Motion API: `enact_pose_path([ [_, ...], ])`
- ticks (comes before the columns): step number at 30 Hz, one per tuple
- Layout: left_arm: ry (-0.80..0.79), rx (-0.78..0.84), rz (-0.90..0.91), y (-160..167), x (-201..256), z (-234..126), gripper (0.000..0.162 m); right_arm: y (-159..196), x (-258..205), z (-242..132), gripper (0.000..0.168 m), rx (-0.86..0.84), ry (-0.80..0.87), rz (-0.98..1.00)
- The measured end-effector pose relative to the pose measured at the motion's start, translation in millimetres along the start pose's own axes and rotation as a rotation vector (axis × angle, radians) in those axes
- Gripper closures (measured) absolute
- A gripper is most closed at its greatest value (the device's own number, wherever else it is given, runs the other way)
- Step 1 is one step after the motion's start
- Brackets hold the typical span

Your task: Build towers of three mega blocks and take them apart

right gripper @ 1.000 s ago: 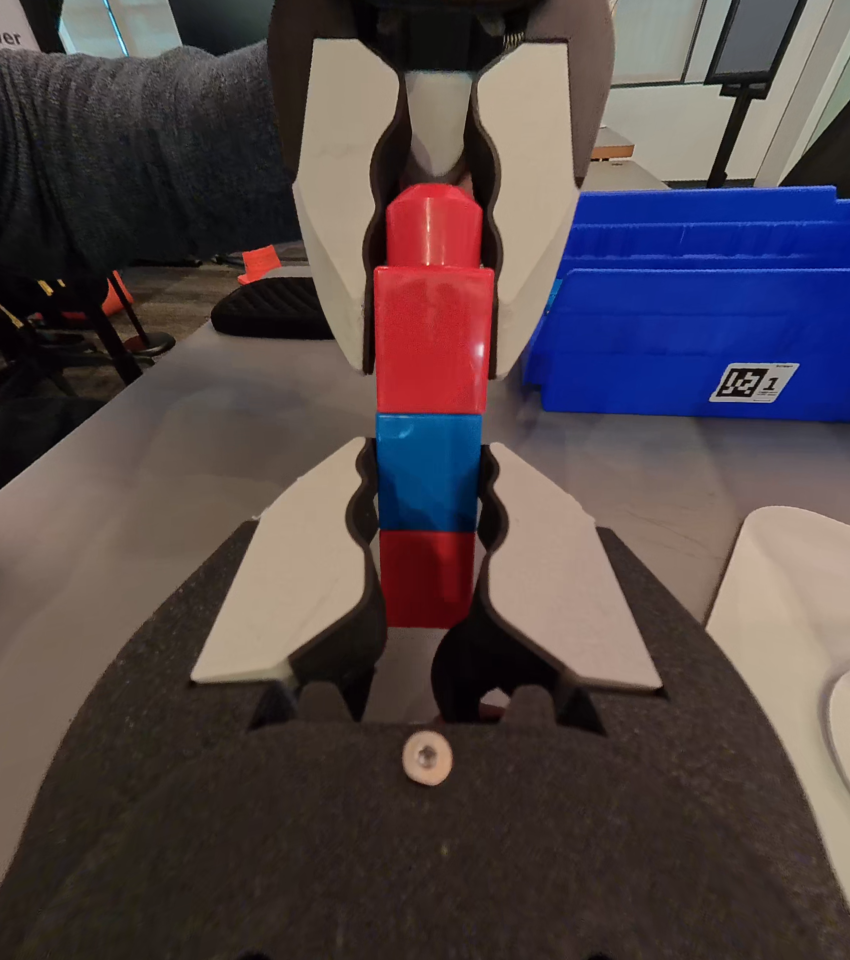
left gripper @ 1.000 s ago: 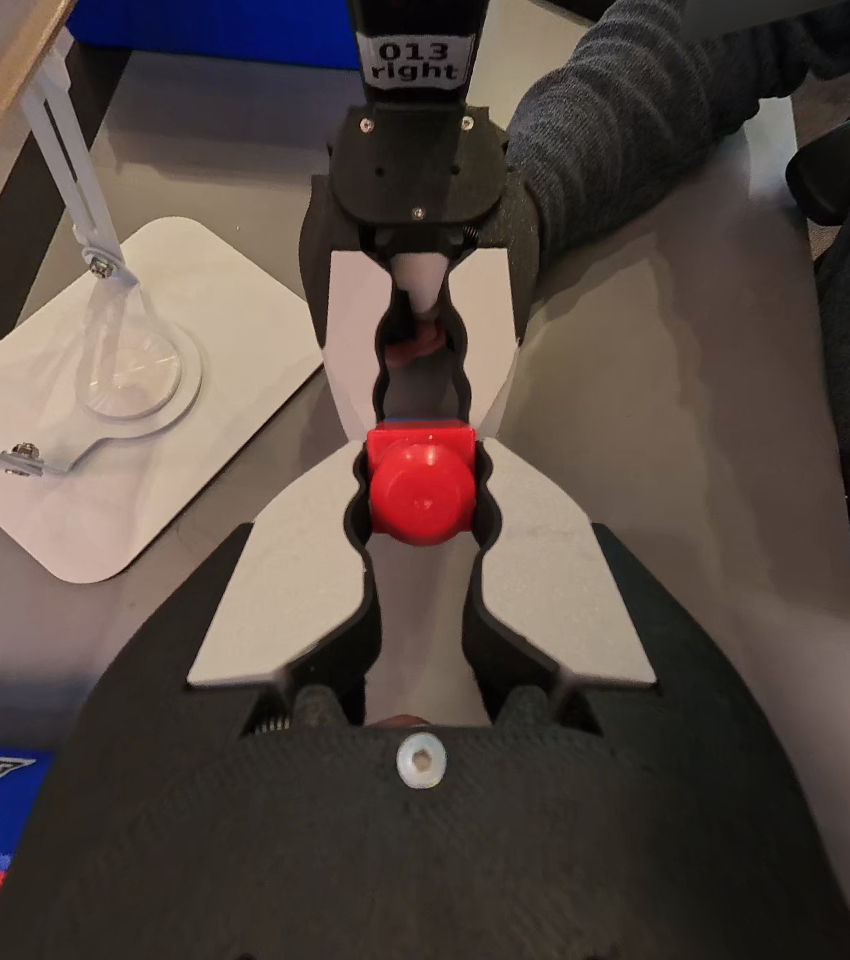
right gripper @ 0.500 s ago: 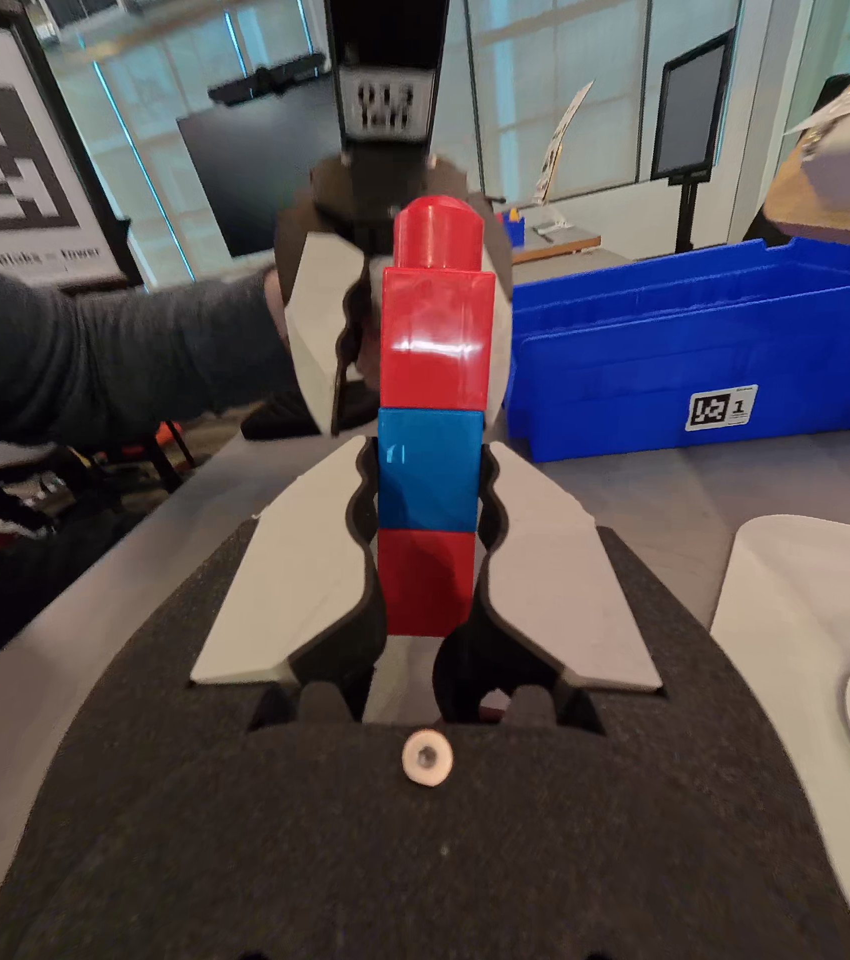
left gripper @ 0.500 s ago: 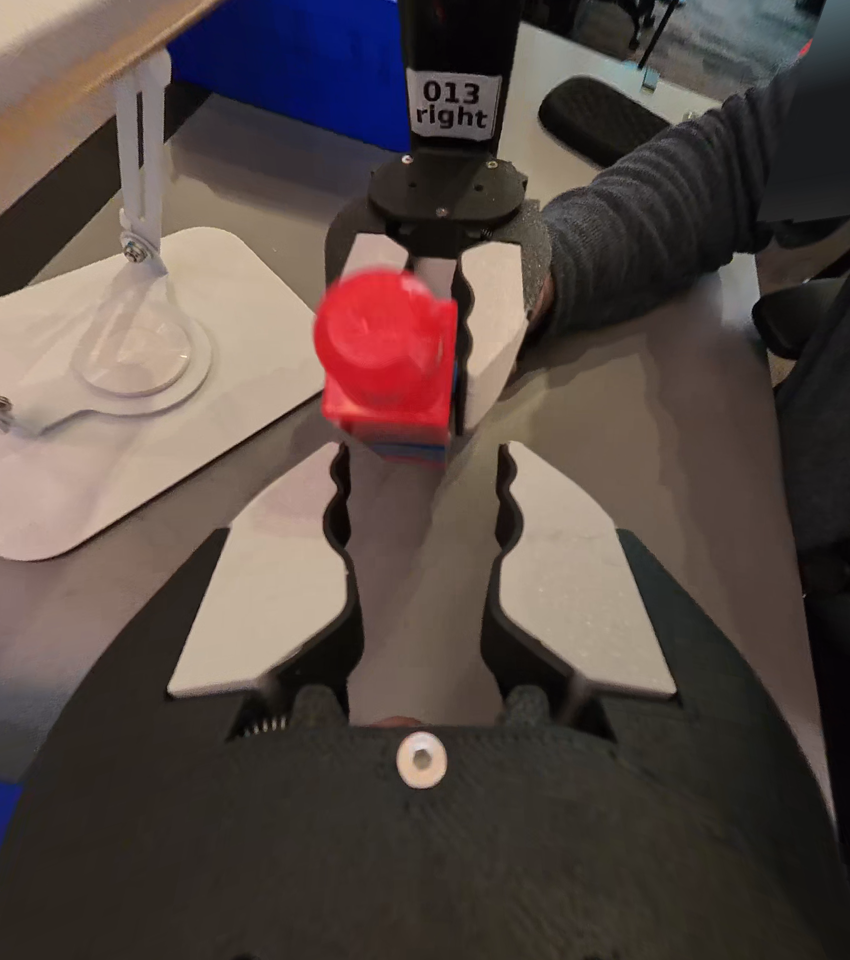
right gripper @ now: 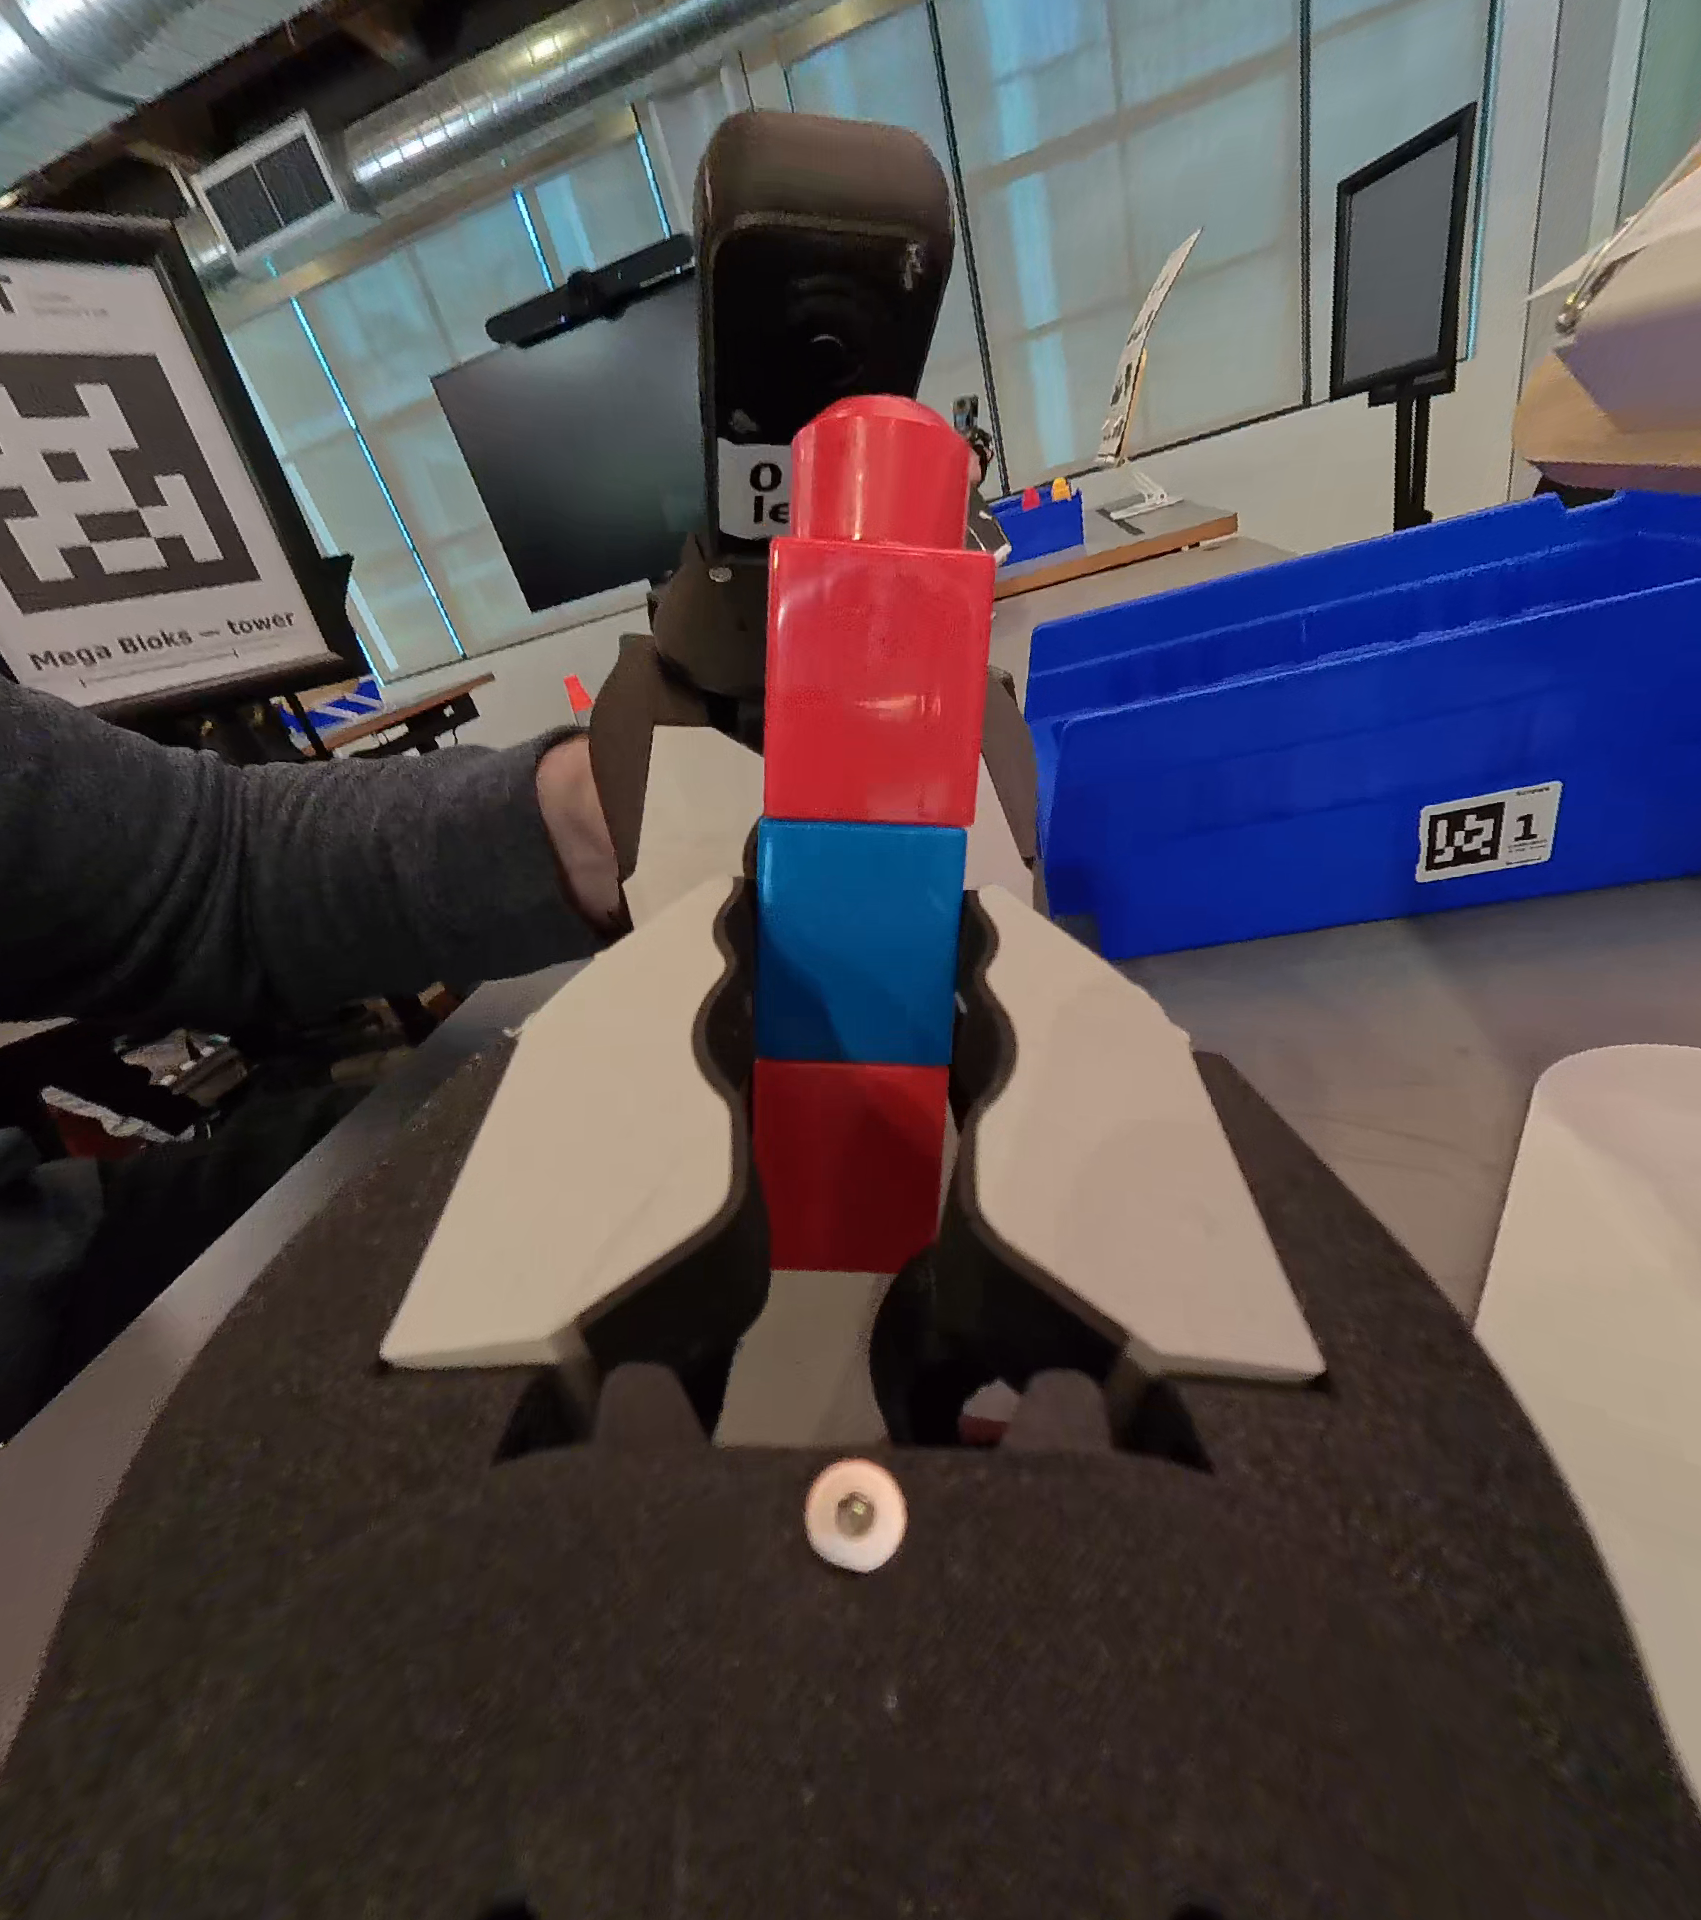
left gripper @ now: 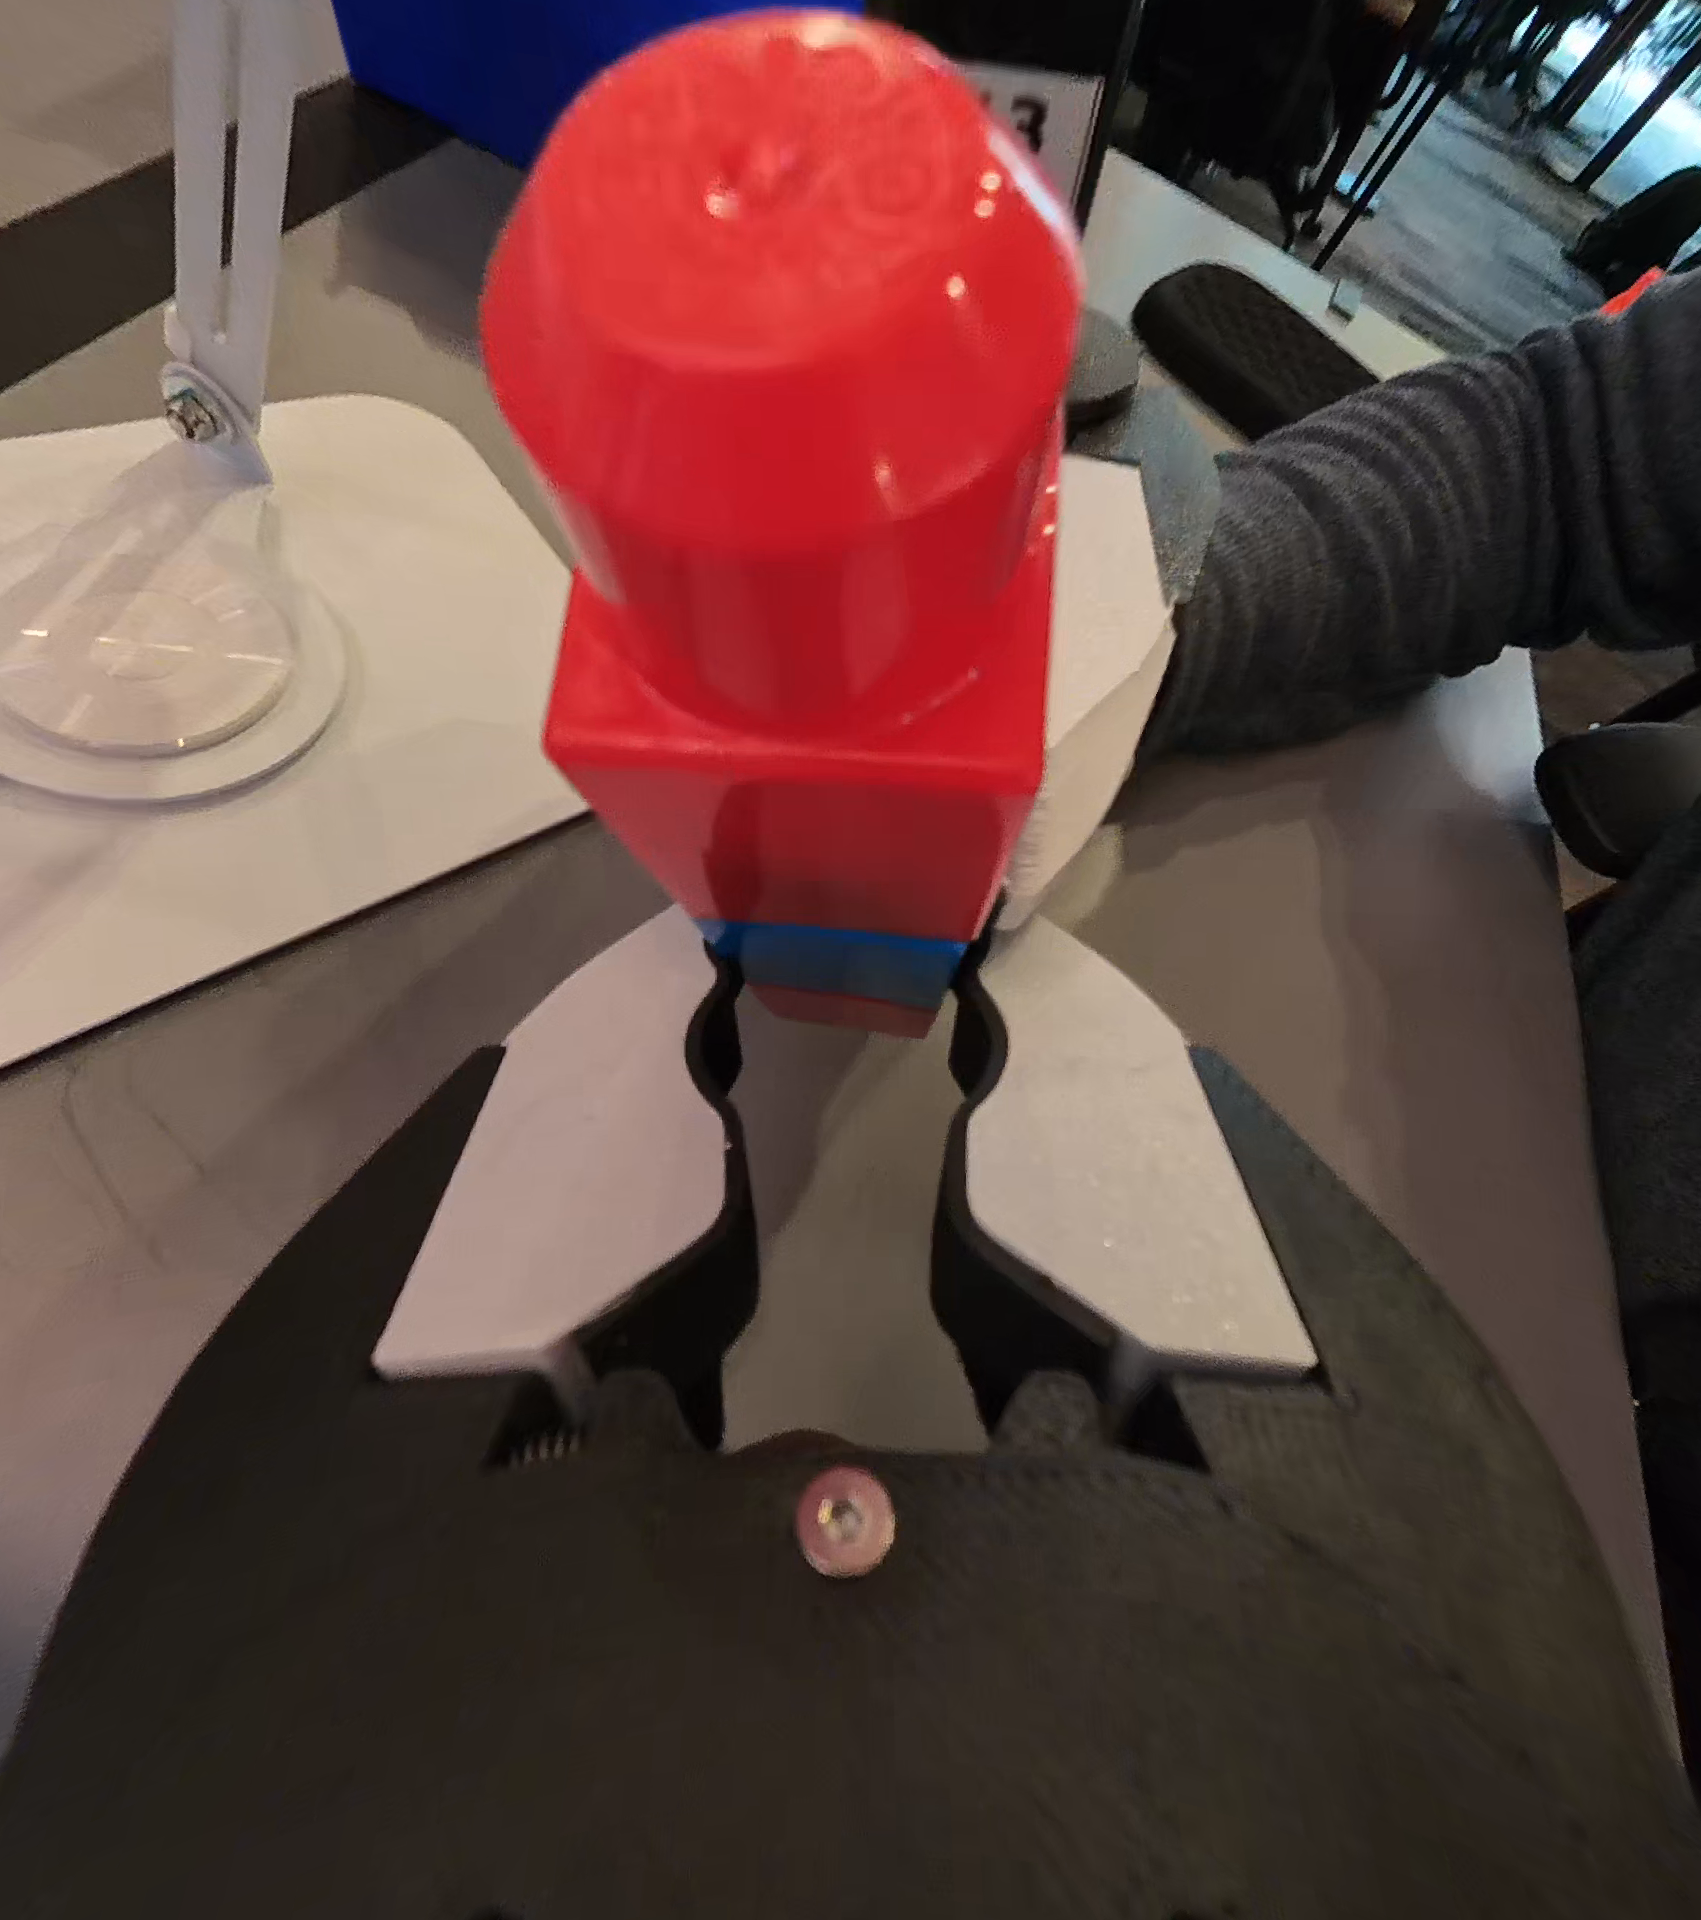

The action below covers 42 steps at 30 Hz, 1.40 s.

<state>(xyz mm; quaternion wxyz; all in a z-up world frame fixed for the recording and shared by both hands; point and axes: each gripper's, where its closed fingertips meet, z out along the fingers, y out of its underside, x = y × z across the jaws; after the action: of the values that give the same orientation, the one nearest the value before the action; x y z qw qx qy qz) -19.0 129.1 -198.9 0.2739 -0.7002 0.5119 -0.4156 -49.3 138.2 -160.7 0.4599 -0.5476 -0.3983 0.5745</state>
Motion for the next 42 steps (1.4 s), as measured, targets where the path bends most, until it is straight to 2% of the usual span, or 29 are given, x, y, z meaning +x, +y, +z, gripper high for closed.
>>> enact_pose_path([
  [5,-0.014,-0.116,-0.012,7.7,4.3,-5.2,0.125,-7.0,1.4,-2.1,0.123,-0.024,0.009,-0.027],
  [9,-0.003,-0.223,-0.046,19.6,9.8,-1.5,0.125,-25.5,5.5,-11.0,0.119,0.012,0.020,-0.028],
  [13,0.005,-0.305,-0.078,30.8,14.2,8.4,0.125,-35.2,5.7,-16.2,0.121,0.015,0.006,-0.020],
  [14,0.008,-0.315,-0.079,31.8,15.2,10.1,0.125,-34.7,4.9,-16.1,0.127,0.004,-0.001,-0.019],
  [16,0.000,-0.307,-0.078,29.8,13.7,11.8,0.125,-32.4,0.6,-15.1,0.140,-0.022,-0.025,-0.026],
  [17,-0.006,-0.305,-0.080,29.4,12.0,11.6,0.125,-32.6,0.6,-15.0,0.140,-0.026,-0.016,-0.034],
  [34,-0.092,-0.346,-0.068,32.7,3.7,11.1,0.126,-29.1,1.2,-15.1,0.141,-0.024,0.020,-0.087],
  [39,-0.079,-0.362,-0.067,35.9,5.0,9.9,0.126,-27.6,0.8,-13.6,0.140,-0.063,0.015,-0.083],
  [42,-0.093,-0.374,-0.043,34.1,5.3,7.6,0.126,-22.3,-1.0,-12.6,0.132,-0.148,0.009,-0.114],
])
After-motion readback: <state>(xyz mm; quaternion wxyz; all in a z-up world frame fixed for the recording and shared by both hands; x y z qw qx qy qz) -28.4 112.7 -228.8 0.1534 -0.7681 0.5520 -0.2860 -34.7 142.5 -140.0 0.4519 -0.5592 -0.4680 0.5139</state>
